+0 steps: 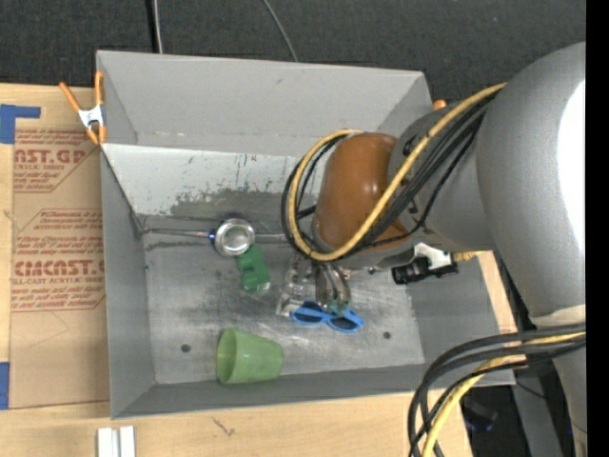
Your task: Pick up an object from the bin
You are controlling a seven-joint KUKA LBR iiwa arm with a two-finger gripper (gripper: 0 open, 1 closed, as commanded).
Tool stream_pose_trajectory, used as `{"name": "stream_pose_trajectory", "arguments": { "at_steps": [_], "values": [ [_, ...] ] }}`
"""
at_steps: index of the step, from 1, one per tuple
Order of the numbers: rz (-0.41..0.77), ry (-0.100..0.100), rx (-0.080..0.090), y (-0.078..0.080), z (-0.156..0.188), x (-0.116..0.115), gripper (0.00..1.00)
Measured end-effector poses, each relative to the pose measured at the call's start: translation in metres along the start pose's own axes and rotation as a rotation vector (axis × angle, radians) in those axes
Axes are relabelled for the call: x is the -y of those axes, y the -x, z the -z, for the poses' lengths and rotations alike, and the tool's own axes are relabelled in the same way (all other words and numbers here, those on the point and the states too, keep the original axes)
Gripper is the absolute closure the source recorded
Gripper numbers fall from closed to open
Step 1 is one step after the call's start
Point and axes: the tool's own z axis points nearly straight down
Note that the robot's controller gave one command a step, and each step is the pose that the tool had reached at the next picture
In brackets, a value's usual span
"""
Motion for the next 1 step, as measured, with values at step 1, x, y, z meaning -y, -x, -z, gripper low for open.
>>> {"name": "stream_pose_trajectory", "arguments": {
  "at_steps": [1],
  "values": [
    [-0.070, 0.002, 0.008, 0.0466, 0.1467, -0.0059, 1.00]
  ]
}}
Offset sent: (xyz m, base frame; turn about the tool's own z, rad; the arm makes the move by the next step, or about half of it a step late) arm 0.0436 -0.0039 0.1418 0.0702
